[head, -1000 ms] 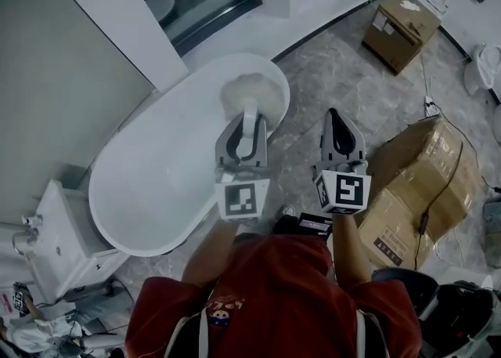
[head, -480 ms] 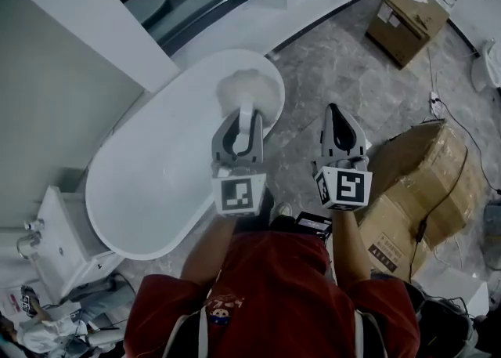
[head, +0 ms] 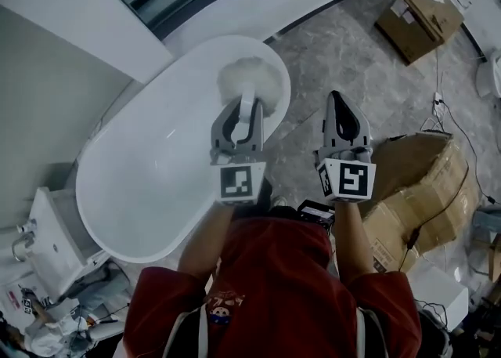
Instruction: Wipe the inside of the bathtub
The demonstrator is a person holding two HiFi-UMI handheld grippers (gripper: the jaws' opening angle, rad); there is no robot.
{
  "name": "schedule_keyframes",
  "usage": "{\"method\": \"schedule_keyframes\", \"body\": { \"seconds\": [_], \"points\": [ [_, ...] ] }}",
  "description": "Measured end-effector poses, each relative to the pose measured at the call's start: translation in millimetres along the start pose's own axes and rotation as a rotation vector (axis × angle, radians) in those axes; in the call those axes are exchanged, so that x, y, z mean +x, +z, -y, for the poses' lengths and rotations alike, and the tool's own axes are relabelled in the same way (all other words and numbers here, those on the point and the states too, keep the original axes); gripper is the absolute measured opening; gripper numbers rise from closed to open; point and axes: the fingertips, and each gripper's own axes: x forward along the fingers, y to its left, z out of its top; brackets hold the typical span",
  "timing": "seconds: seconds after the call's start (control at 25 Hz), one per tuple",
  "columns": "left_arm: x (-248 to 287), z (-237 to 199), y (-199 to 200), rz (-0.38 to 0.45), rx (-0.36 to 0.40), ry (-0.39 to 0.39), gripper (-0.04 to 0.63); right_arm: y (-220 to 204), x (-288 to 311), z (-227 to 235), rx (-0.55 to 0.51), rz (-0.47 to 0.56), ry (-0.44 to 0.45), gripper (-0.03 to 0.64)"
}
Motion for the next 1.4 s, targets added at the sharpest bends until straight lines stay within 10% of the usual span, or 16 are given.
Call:
{"method": "schedule_keyframes", "body": {
  "seconds": [0.52, 1.4],
  "points": [
    [97, -55, -139, -0.254, -0.052, -0.175, 0.091, -56, 129, -12, -0.057, -0.101, 0.037, 0.012],
    [201, 21, -452, -0.790, -0.230, -0.346, 0.091, -275, 272, 24, 0.012, -0.312, 0.243, 0.012]
  ]
}}
